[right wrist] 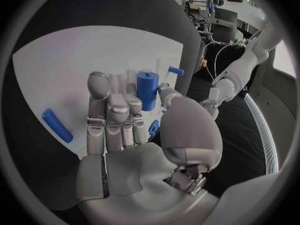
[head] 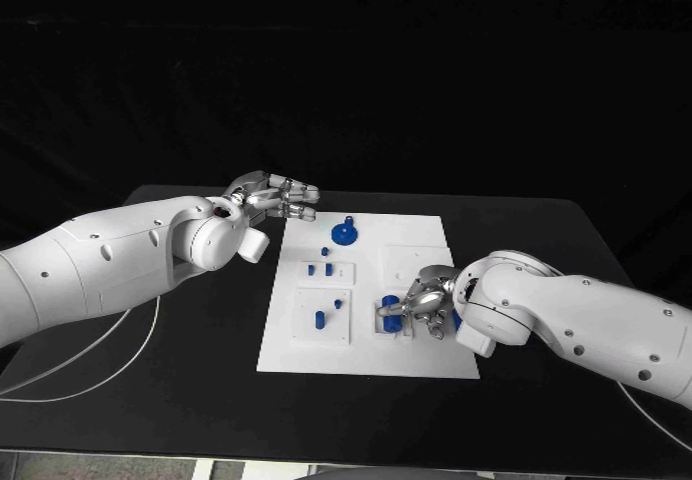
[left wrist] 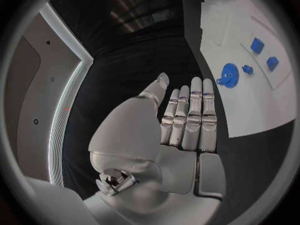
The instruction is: Assemble the parts on the task board
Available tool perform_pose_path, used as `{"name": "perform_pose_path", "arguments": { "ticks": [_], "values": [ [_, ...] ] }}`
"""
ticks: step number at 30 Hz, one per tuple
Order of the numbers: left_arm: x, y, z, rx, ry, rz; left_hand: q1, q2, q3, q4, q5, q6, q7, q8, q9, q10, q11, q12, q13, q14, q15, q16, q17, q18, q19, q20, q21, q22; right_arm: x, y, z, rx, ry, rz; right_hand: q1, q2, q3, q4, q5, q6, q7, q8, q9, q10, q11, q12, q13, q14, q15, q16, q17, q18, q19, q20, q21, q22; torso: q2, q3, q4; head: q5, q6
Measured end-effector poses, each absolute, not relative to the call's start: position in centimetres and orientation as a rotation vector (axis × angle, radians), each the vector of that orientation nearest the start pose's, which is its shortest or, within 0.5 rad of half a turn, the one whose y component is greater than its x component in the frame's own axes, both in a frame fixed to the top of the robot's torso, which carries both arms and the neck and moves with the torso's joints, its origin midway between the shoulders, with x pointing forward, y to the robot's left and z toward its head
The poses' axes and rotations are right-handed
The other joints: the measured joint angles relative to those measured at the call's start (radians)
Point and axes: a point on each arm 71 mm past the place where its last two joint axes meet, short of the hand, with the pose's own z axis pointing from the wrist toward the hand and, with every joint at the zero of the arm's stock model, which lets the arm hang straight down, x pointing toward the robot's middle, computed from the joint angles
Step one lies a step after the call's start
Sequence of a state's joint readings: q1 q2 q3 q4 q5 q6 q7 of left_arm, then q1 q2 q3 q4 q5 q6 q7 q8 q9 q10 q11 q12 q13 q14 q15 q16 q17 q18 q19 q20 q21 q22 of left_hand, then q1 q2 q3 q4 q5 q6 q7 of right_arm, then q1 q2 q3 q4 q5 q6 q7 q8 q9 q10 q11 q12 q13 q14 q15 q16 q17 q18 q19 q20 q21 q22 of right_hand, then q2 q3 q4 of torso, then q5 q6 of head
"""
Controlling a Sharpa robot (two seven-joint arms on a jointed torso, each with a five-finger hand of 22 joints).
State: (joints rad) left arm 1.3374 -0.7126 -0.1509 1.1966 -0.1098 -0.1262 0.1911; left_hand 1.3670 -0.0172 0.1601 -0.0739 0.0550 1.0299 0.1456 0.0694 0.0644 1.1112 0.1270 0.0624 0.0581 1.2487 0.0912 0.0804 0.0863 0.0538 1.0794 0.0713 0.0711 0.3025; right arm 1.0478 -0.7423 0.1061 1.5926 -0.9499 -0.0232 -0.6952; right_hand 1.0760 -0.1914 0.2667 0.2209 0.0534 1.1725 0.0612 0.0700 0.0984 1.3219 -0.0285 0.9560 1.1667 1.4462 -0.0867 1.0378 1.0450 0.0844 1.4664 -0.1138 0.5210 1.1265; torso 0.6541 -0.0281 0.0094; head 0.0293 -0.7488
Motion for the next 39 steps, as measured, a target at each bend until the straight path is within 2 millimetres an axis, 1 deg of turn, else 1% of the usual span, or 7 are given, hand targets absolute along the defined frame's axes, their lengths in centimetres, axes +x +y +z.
{"name": "perform_pose_path", "arguments": {
  "ticks": [4,9,12,17,19,21,39],
  "values": [
    [55.35,23.44,-17.35,-0.996,1.650,-1.338,0.000,0.000,0.000,0.000,0.000,0.000,0.000,0.000,0.000,0.000,0.000,0.000,0.000,0.000,0.000,0.000,0.000,0.000,0.000,0.000,0.000,-0.002,44.86,-15.47,-24.06,0.471,2.366,0.534,0.008,0.000,0.004,-0.004,0.000,0.000,0.000,0.000,0.000,0.000,0.000,0.000,0.000,0.000,0.000,0.000,0.002,0.000,0.000,0.000,0.000,0.000,0.000,0.0002,-0.0002,0.001,-0.002],
    [55.35,23.43,-17.36,-0.996,1.653,-1.338,0.000,0.000,-0.004,0.004,0.000,-0.003,-0.003,0.000,0.000,0.000,0.000,0.000,0.000,0.000,0.000,0.000,0.000,0.000,0.004,-0.004,0.000,-0.005,44.84,-15.44,-24.07,0.465,2.365,0.534,0.015,0.014,0.021,-0.044,0.000,0.000,0.000,-0.001,0.000,0.000,0.000,0.000,-0.001,0.000,0.000,-0.003,0.003,0.000,0.000,0.000,0.000,0.003,0.000,0.0002,-0.0008,0.001,-0.004],
    [55.35,23.42,-17.37,-0.996,1.655,-1.338,0.000,0.000,-0.004,0.004,0.000,-0.003,-0.003,0.000,0.000,0.000,0.000,0.000,0.000,0.000,0.000,0.000,0.000,0.000,0.004,-0.004,0.000,-0.005,44.83,-15.43,-24.08,0.463,2.364,0.533,0.009,0.010,0.021,-0.047,0.000,0.000,0.000,-0.001,0.000,0.000,0.000,0.000,-0.002,0.000,0.000,-0.003,0.003,0.000,0.000,0.000,0.000,0.003,-0.001,0.0002,-0.0008,0.002,-0.004],
    [55.35,23.41,-17.38,-0.997,1.657,-1.337,0.000,0.000,-0.004,0.004,0.000,-0.003,-0.003,0.000,0.000,0.000,0.000,0.000,0.000,0.000,0.000,0.000,0.000,0.000,0.004,-0.004,0.000,-0.005,44.82,-15.42,-24.10,0.460,2.363,0.532,-0.012,-0.010,-0.028,0.002,0.000,0.001,0.000,-0.003,0.004,-0.003,-0.003,0.000,-0.004,0.000,0.000,-0.007,0.004,0.000,0.000,0.000,0.000,0.003,-0.001,0.0002,-0.0008,0.002,-0.004],
    [55.35,23.42,-17.38,-0.997,1.657,-1.337,0.000,0.000,-0.004,0.004,0.000,-0.003,-0.003,0.000,0.000,0.000,0.000,0.000,0.000,0.000,0.000,0.000,0.000,0.000,0.004,-0.004,0.000,-0.005,44.82,-15.42,-24.10,0.460,2.363,0.532,-0.004,-0.017,-0.072,0.044,0.000,0.000,0.000,-0.003,0.004,-0.003,-0.003,-0.008,-0.004,0.000,0.000,-0.007,0.007,0.000,0.000,0.000,0.000,0.005,-0.001,0.0002,-0.0008,0.002,-0.004],
    [55.35,23.42,-17.39,-0.997,1.658,-1.337,0.000,0.000,-0.004,0.004,0.000,-0.003,-0.003,0.000,0.000,0.000,0.000,0.000,0.000,0.000,0.000,0.000,0.000,0.000,0.004,-0.004,0.000,-0.005,44.82,-15.42,-24.10,0.459,2.363,0.532,0.000,-0.021,-0.097,0.058,0.000,0.000,-0.001,-0.003,0.004,-0.003,-0.003,-0.008,-0.004,0.000,0.000,-0.007,0.008,0.000,0.000,0.000,0.000,0.005,-0.001,0.0002,-0.0008,0.002,-0.004],
    [55.35,23.48,-17.39,-0.998,1.660,-1.336,0.000,0.000,-0.004,0.010,0.000,-0.007,0.001,0.000,0.000,0.000,0.000,0.000,0.000,0.000,0.000,0.000,0.000,0.000,0.004,-0.004,0.000,-0.016,44.44,-15.58,-23.96,0.446,2.362,0.533,-0.001,-0.020,-0.126,0.067,0.000,-0.009,-0.002,-0.009,-0.011,-0.005,-0.005,-0.008,-0.002,0.003,-0.003,-0.011,0.012,0.000,0.000,0.000,-0.004,0.007,-0.001,0.0013,0.0004,0.000,-0.003]
  ]
}}
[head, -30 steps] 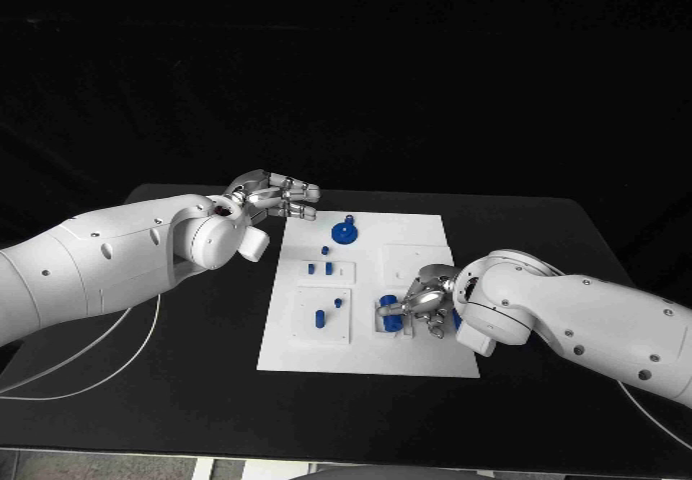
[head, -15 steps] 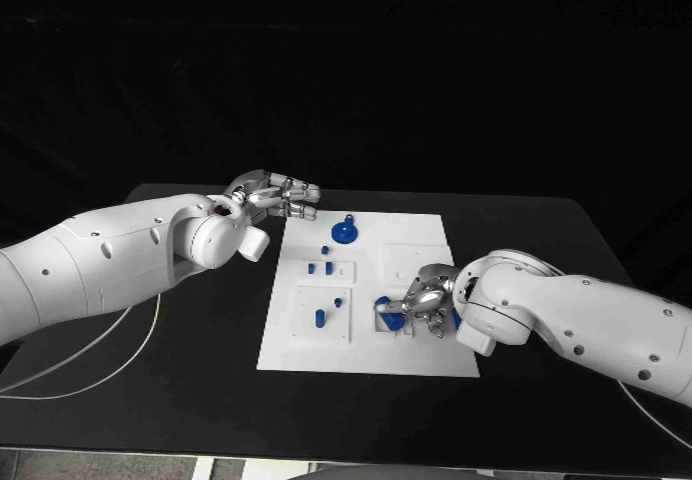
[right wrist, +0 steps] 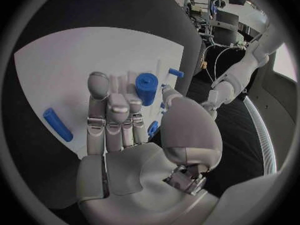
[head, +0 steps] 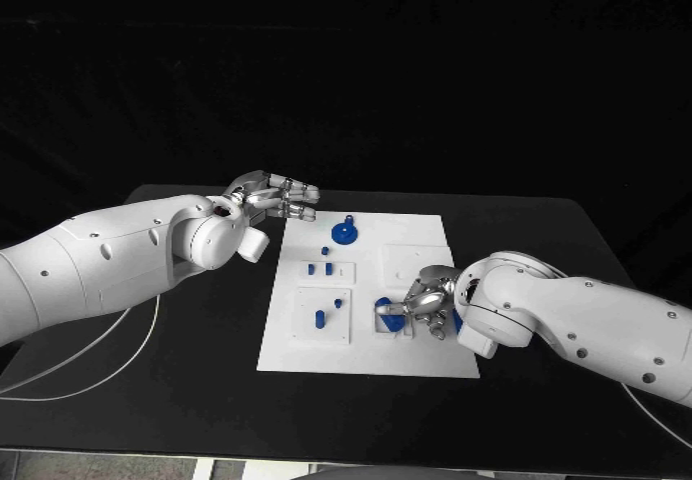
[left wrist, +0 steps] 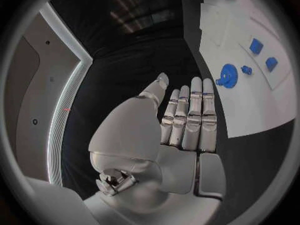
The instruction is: Assemble the parts on the task board
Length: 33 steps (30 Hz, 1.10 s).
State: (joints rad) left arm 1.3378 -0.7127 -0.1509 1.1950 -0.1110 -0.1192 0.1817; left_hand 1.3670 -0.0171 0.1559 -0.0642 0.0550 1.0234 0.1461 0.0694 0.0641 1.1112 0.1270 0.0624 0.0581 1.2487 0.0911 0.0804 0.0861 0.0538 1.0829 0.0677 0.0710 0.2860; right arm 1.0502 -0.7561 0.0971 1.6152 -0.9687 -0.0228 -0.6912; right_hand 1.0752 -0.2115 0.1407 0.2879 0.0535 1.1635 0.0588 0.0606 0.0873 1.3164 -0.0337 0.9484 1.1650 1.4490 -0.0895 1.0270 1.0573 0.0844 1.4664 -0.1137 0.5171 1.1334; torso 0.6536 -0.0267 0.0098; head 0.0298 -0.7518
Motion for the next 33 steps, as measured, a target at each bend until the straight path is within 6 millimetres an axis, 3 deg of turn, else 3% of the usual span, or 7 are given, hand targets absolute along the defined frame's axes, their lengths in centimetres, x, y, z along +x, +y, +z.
{"name": "perform_pose_path", "arguments": {
  "ticks": [15,19,22,27,29,33],
  "values": [
    [55.4,23.6,-17.4,-0.999,1.659,-1.332,0.000,0.000,0.000,0.000,0.000,0.000,0.000,0.000,0.000,0.000,0.000,0.000,0.000,0.000,0.000,0.000,0.001,0.000,0.000,0.000,0.000,0.000,43.4,-16.3,-23.2,0.411,2.359,0.537,-0.005,0.013,0.003,-0.003,0.000,0.007,-0.003,0.004,0.011,0.000,0.000,0.000,0.002,0.000,0.000,0.000,0.003,0.000,0.000,0.000,0.000,0.002,0.000,-0.0002,-0.0013,0.002,0.003],
    [55.4,23.6,-17.4,-0.999,1.659,-1.332,0.000,0.000,0.003,0.003,0.000,0.000,0.000,0.000,0.000,0.000,0.000,0.000,0.000,0.000,0.000,0.000,0.001,0.000,0.000,0.000,0.000,-0.007,43.5,-16.4,-23.1,0.404,2.354,0.532,-0.004,0.022,0.007,-0.001,0.000,0.008,-0.004,0.004,0.011,0.000,0.000,0.000,0.002,0.000,0.000,0.000,0.003,0.000,0.000,0.000,0.000,0.002,0.000,-0.0002,-0.0011,0.001,0.004],
    [55.4,23.6,-17.4,-1.000,1.659,-1.332,0.000,0.000,0.003,0.003,0.000,0.000,0.000,0.000,0.000,0.000,0.000,0.000,0.000,0.000,0.000,0.000,0.001,0.000,0.000,0.000,0.000,-0.007,43.5,-16.4,-23.0,0.399,2.353,0.531,0.017,0.042,0.028,-0.015,0.000,0.015,-0.003,0.004,0.013,0.000,0.000,0.000,0.002,0.000,0.000,0.000,0.003,0.000,0.000,0.000,0.000,0.001,0.000,-0.0003,-0.0006,0.001,0.004],
    [55.4,23.7,-17.4,-1.000,1.660,-1.331,0.000,0.000,0.003,0.003,0.000,0.000,0.000,0.000,0.000,0.000,0.000,0.000,0.000,0.000,0.000,0.000,0.001,0.000,0.000,0.000,0.000,-0.007,43.5,-16.5,-23.0,0.391,2.349,0.523,0.068,0.094,0.133,-0.119,0.000,0.035,-0.008,0.004,0.017,0.006,-0.006,0.005,0.004,0.000,0.000,0.000,0.002,0.000,0.000,0.000,0.004,0.003,0.000,-0.0006,-0.0006,0.001,0.005],
    [55.4,23.7,-17.4,-1.000,1.660,-1.331,0.000,0.000,0.003,0.003,0.000,0.000,0.000,0.000,0.000,0.000,0.000,0.000,0.000,0.000,0.000,0.000,0.001,0.000,0.000,0.000,0.000,-0.007,43.6,-16.5,-23.0,0.387,2.346,0.518,0.060,0.104,0.163,-0.181,0.000,0.040,-0.009,0.004,0.016,0.006,-0.006,0.009,0.004,0.002,-0.002,0.000,0.002,0.000,0.000,0.000,0.011,0.004,0.000,-0.0011,-0.0006,0.001,0.005],
    [55.4,23.6,-17.4,-1.000,1.661,-1.331,0.000,0.000,0.003,0.003,0.000,0.000,0.000,0.000,0.000,0.000,0.000,0.000,0.000,0.000,0.000,0.000,0.001,0.000,0.000,0.000,0.000,-0.007,43.7,-16.4,-23.0,0.371,2.338,0.509,0.054,0.098,0.158,-0.246,0.009,0.050,-0.014,0.004,0.016,0.006,-0.006,0.011,0.005,0.003,-0.003,0.000,0.000,0.000,0.000,0.000,0.015,0.005,0.000,-0.0017,-0.0004,0.000,0.005]
  ]
}}
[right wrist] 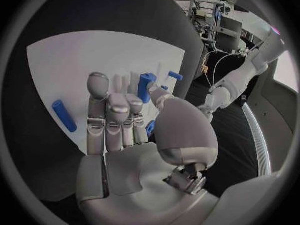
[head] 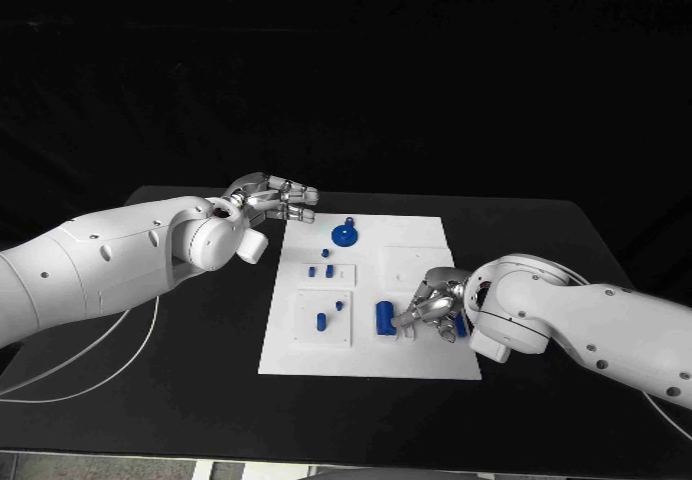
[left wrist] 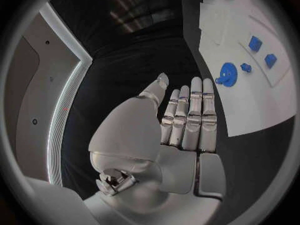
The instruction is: Assemble the parts on the task board
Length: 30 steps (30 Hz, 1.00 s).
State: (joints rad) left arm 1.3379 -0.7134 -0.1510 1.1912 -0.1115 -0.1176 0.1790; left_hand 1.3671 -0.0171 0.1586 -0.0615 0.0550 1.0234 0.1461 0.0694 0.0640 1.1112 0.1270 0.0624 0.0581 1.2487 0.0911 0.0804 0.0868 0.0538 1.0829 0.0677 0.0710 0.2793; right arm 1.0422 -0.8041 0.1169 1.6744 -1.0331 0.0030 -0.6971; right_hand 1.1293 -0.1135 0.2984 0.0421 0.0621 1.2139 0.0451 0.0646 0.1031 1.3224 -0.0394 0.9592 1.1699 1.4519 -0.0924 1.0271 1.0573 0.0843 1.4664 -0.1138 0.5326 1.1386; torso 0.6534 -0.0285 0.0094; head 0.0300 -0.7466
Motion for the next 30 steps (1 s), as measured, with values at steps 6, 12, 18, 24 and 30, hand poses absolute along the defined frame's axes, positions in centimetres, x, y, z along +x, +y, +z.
{"name": "perform_pose_path", "arguments": {
  "ticks": [6,12,18,24,30],
  "values": [
    [55.39,23.64,-17.43,-1.000,1.663,-1.330,0.000,0.000,0.000,0.000,0.000,0.000,0.000,0.000,0.000,0.000,0.000,0.000,0.000,0.000,0.000,0.000,0.000,0.000,0.004,0.004,0.000,-0.004,43.74,-15.97,-22.91,0.329,2.333,0.500,0.020,-0.020,-0.066,-0.021,0.031,0.009,-0.002,0.000,0.000,0.000,0.000,0.004,0.000,0.000,0.000,0.004,-0.002,0.000,0.000,0.000,0.001,0.003,0.000,0.0000,0.0008,0.000,-0.002],
    [55.39,23.66,-17.44,-1.000,1.665,-1.330,0.000,0.000,0.000,0.000,0.000,0.000,0.000,0.000,0.000,0.000,0.000,0.000,0.000,0.000,0.000,0.000,0.000,0.000,0.004,0.004,0.000,-0.004,43.80,-15.85,-22.91,0.305,2.331,0.490,0.028,-0.028,-0.092,0.014,0.024,0.010,-0.003,0.000,0.000,0.000,0.000,0.004,0.000,0.000,0.000,0.005,-0.002,0.000,0.000,0.000,0.006,0.004,0.000,-0.0001,0.0009,0.001,-0.004],
    [55.39,23.66,-17.45,-1.001,1.668,-1.329,0.000,0.000,0.000,0.000,0.000,0.000,0.000,0.000,0.000,-0.002,0.002,0.000,0.000,0.000,0.000,0.000,0.001,0.000,0.004,0.004,0.000,-0.007,43.81,-15.79,-22.90,0.289,2.329,0.484,0.027,-0.037,-0.100,0.042,0.011,0.014,0.000,0.000,0.003,0.000,0.000,0.006,0.000,0.000,0.000,0.008,-0.003,0.000,0.000,0.000,0.006,0.006,0.000,0.0000,0.0008,0.003,-0.006],
    [55.39,23.67,-17.46,-1.001,1.670,-1.329,0.000,0.000,0.000,0.000,0.000,0.000,0.000,0.000,0.000,-0.004,0.004,0.000,0.000,0.000,0.000,0.000,0.001,0.000,0.004,0.004,0.000,-0.008,43.81,-15.69,-22.88,0.278,2.329,0.481,0.031,-0.040,-0.099,0.042,0.012,0.014,0.000,0.000,0.004,0.002,-0.002,0.008,0.000,0.000,0.000,0.008,-0.004,0.000,0.000,0.000,0.006,0.007,0.000,0.0002,0.0004,0.004,-0.008],
    [55.38,23.66,-17.48,-1.001,1.672,-1.329,0.000,0.000,0.000,0.000,0.000,0.000,0.000,0.000,0.000,-0.004,0.004,0.000,0.000,0.000,0.000,0.000,0.001,0.000,0.004,0.004,0.000,-0.008,43.83,-15.60,-22.86,0.267,2.325,0.477,0.037,-0.034,-0.092,0.027,0.024,0.014,0.000,0.000,0.004,0.004,-0.004,0.008,0.000,0.000,0.000,0.008,-0.004,0.000,0.000,0.000,0.006,0.007,0.000,0.0006,-0.0001,0.004,-0.009]
  ]
}}
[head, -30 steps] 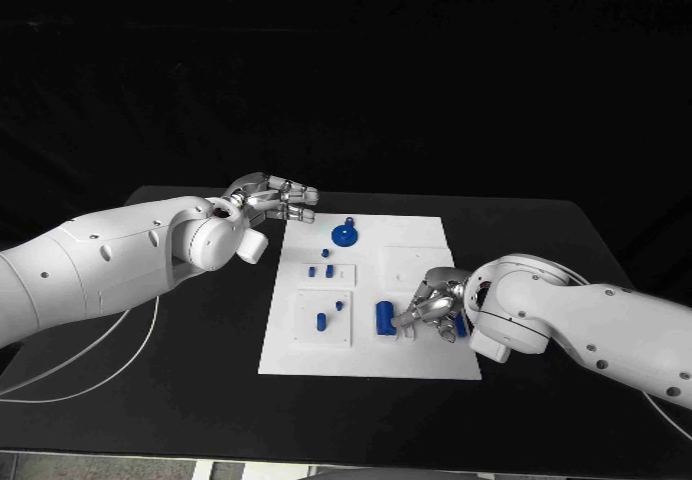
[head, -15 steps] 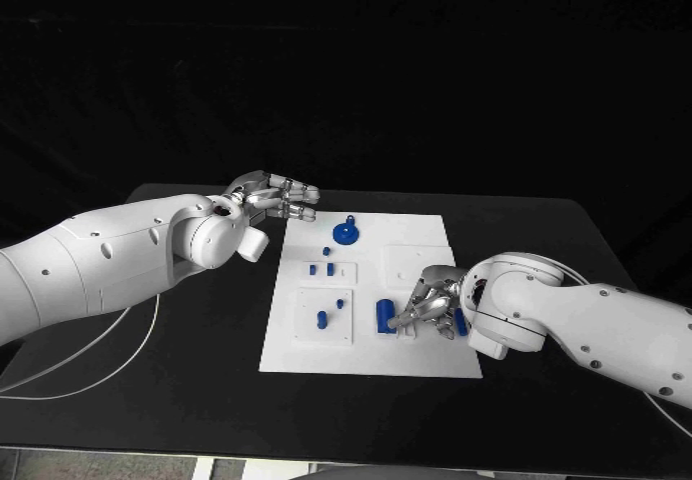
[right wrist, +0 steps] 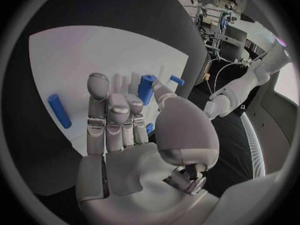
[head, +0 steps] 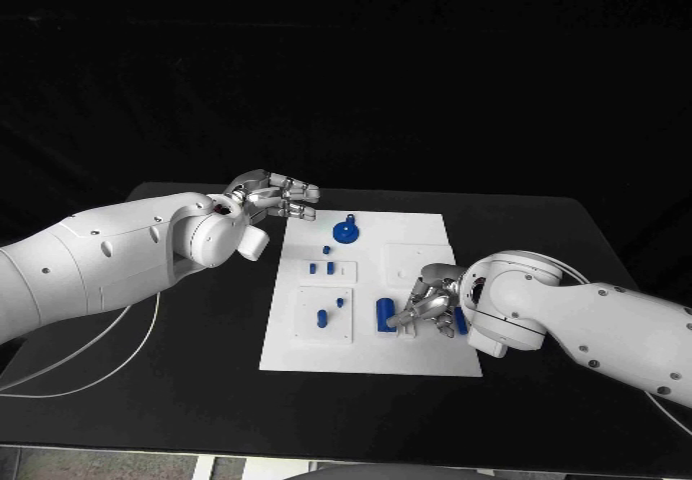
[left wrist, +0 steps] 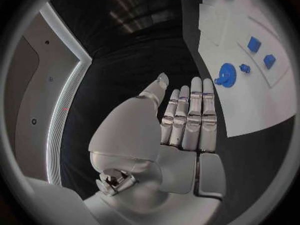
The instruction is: Assemble the parts on the task board
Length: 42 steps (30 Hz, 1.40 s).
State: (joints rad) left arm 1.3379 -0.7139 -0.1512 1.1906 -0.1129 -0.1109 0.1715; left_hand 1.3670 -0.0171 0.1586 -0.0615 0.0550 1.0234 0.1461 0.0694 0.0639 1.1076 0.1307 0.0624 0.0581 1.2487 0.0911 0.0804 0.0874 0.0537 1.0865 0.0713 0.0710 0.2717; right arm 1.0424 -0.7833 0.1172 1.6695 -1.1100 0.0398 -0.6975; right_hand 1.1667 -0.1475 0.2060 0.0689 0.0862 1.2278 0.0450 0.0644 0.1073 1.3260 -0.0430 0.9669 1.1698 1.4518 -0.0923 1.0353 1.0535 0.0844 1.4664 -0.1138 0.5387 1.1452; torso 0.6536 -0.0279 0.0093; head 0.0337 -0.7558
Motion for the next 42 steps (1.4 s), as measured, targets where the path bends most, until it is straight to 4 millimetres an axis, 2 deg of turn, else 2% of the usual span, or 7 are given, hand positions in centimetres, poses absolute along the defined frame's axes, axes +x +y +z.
{"name": "perform_pose_path", "arguments": {
  "ticks": [4,18,22,29,33,39,42],
  "values": [
    [55.38,23.67,-17.48,-1.001,1.673,-1.329,0.000,0.000,0.000,0.000,0.000,0.000,0.000,0.000,0.000,0.000,0.000,0.000,0.000,0.000,0.000,0.000,0.000,0.000,0.000,0.000,0.000,0.000,43.81,-15.55,-22.83,0.260,2.322,0.476,0.000,0.000,-0.001,-0.010,0.000,0.000,0.000,0.000,0.000,0.000,0.000,0.000,0.000,0.000,0.000,0.000,-0.001,0.000,0.000,0.000,0.000,0.000,0.000,0.0005,0.0002,0.000,0.000],
    [55.38,23.76,-17.49,-1.002,1.674,-1.328,0.000,0.000,0.000,0.000,0.000,0.000,0.000,0.000,0.000,0.000,0.000,0.000,0.000,0.000,0.000,0.000,0.000,0.000,0.000,0.000,0.000,0.000,43.57,-15.37,-22.75,0.246,2.313,0.481,0.000,0.000,-0.007,-0.002,0.000,0.004,-0.004,0.000,0.000,0.004,0.004,0.004,0.002,0.000,0.000,0.000,-0.001,0.000,0.000,0.000,0.000,0.000,0.000,0.0002,0.0004,0.002,-0.002],
    [55.38,23.81,-17.50,-1.002,1.674,-1.327,0.000,0.000,-0.003,0.003,0.000,0.000,0.000,0.000,0.000,0.000,0.000,0.000,0.000,0.000,0.000,0.000,0.000,0.000,0.000,0.000,0.000,-0.007,43.56,-15.41,-22.74,0.249,2.307,0.485,-0.011,-0.006,-0.008,0.032,0.000,0.004,-0.004,0.000,0.000,0.004,0.003,0.004,0.002,0.000,0.000,0.000,-0.001,0.000,0.000,0.000,0.006,0.000,0.000,0.0003,0.0004,0.002,-0.002],
    [55.37,23.85,-17.51,-1.003,1.676,-1.326,0.000,0.000,0.000,0.006,0.000,0.000,0.000,0.000,0.000,0.000,0.000,0.000,0.000,0.000,0.000,0.000,0.000,0.000,0.000,0.000,0.000,-0.009,43.62,-15.52,-22.70,0.258,2.294,0.495,-0.048,-0.013,-0.013,0.146,0.012,0.004,-0.004,0.000,0.003,0.007,0.000,0.004,0.002,0.000,0.000,0.004,-0.001,0.000,0.000,0.000,0.009,0.000,0.000,0.0003,0.0005,0.003,-0.002],
    [55.36,23.87,-17.51,-1.003,1.677,-1.326,0.000,0.000,0.000,0.006,0.000,0.000,0.000,0.000,0.000,0.000,0.000,0.000,0.000,0.000,0.000,0.000,0.000,0.000,0.000,0.000,0.000,-0.009,43.61,-15.58,-22.67,0.262,2.290,0.501,-0.048,-0.013,-0.034,0.164,0.023,0.004,-0.004,0.000,0.006,0.007,0.000,0.004,0.002,0.000,0.000,0.004,-0.002,0.000,0.000,0.000,0.009,0.000,0.000,0.0001,0.0004,0.004,-0.002],
    [55.36,23.88,-17.52,-1.003,1.678,-1.326,0.000,0.000,0.000,0.006,0.000,0.000,0.000,0.000,0.000,0.000,0.000,0.000,0.000,0.000,0.000,0.000,0.000,0.000,0.000,0.000,0.000,-0.009,43.58,-15.65,-22.67,0.261,2.291,0.507,-0.046,-0.015,-0.066,0.156,0.035,0.004,-0.004,0.000,0.007,0.007,0.000,0.004,0.002,0.000,0.000,0.004,-0.002,0.000,0.000,0.000,0.009,-0.002,0.000,-0.0002,0.0004,0.005,-0.002],
    [55.35,23.88,-17.52,-1.003,1.679,-1.326,0.000,0.000,0.000,0.006,0.000,0.000,0.000,0.000,0.000,0.000,0.000,0.000,0.000,0.000,0.000,0.000,0.000,0.000,0.000,0.000,0.000,-0.009,43.54,-15.67,-22.68,0.257,2.295,0.507,-0.033,-0.014,-0.074,0.131,0.035,0.004,-0.004,0.000,0.007,0.007,0.000,0.004,0.002,0.000,0.000,0.004,-0.002,0.000,0.000,0.000,0.009,-0.002,0.000,-0.0006,0.0004,0.005,-0.003]
  ]
}}
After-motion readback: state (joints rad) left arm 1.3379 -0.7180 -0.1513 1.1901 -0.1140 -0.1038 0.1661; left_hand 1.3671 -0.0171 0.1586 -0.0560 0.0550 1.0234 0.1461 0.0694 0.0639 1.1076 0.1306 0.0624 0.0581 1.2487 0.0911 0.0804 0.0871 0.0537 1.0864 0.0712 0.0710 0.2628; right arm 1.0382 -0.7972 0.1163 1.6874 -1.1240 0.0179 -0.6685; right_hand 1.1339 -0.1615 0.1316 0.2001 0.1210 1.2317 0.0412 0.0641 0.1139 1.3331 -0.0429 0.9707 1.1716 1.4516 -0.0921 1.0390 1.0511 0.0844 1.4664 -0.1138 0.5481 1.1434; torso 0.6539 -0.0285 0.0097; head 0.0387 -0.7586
